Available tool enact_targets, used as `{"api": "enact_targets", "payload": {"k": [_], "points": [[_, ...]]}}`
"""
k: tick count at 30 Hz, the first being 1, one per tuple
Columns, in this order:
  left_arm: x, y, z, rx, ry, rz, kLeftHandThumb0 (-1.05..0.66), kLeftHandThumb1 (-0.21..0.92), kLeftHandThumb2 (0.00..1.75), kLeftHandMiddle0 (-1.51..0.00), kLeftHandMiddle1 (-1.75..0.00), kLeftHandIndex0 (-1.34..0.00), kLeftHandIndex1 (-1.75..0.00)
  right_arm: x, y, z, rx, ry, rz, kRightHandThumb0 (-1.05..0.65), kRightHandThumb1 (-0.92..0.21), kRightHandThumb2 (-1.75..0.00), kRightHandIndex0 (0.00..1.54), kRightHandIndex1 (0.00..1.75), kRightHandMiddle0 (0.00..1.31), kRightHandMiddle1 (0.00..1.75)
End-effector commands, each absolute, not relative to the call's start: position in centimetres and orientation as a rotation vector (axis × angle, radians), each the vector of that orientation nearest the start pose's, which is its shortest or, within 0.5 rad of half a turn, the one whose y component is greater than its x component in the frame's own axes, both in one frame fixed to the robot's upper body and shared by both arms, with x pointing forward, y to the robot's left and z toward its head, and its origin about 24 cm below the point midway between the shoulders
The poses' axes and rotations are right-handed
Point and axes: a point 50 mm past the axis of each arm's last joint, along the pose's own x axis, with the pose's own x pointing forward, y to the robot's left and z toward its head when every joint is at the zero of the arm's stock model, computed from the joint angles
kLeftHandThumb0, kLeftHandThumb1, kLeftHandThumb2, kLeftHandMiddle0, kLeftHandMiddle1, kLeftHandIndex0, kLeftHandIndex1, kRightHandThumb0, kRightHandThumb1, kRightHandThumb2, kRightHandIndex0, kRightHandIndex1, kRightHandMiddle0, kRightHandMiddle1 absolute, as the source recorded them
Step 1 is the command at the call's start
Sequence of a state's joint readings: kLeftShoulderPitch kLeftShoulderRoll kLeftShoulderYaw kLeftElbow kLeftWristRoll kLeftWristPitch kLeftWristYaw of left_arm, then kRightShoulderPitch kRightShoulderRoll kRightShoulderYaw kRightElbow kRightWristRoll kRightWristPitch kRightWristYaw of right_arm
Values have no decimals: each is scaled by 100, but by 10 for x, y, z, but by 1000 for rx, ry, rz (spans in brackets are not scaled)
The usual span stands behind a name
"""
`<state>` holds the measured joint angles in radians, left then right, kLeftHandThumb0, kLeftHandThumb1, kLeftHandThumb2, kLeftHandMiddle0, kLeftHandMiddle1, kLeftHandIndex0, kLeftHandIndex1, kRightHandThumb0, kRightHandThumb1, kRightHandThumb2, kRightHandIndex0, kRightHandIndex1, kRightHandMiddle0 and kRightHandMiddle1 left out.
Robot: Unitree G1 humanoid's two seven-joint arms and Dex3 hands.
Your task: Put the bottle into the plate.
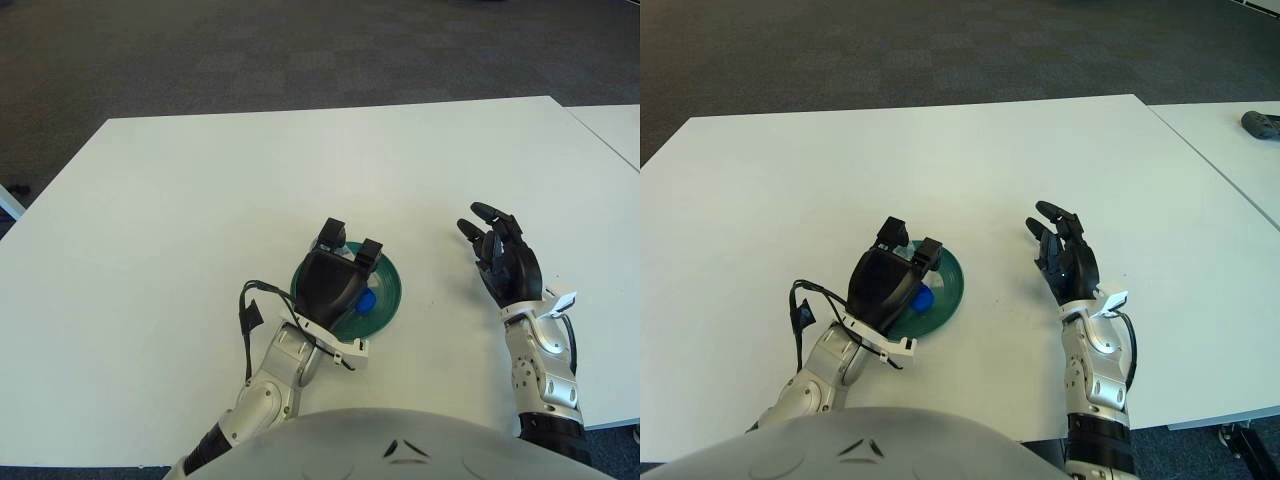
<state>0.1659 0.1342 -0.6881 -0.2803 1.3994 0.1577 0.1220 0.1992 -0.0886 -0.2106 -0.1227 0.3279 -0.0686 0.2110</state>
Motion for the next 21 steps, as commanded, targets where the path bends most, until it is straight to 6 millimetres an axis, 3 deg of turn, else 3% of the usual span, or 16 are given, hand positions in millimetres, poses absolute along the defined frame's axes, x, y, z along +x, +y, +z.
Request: {"api": "enact_targets", "payload": {"k": [1, 11, 17, 19, 21], "points": [[177, 37, 51, 1317, -398, -313, -1, -4, 172, -89, -175, -66, -171, 221, -232, 26, 203, -61, -49, -61, -92, -60, 47, 71, 25, 100], [168, 34, 44, 1281, -314, -341, 0, 10, 157, -80, -171, -54, -174, 219, -235, 27, 190, -96, -57, -58, -92, -67, 49, 71, 27, 100], [164, 32, 43, 1263, -308, -343, 0, 13, 152, -78, -169, -51, -175, 218, -233, 27, 185, -110, -45, -59, -92, -71, 49, 71, 28, 100], [164, 32, 44, 1251, -311, -339, 0, 9, 157, -80, -172, -55, -173, 218, -233, 26, 184, -104, -43, -59, -92, -72, 49, 71, 29, 100], [163, 32, 46, 1236, -305, -341, -1, 20, 146, -64, -174, -53, -174, 218, -233, 27, 182, -98, -40, -59, -92, -73, 49, 71, 29, 100]]}}
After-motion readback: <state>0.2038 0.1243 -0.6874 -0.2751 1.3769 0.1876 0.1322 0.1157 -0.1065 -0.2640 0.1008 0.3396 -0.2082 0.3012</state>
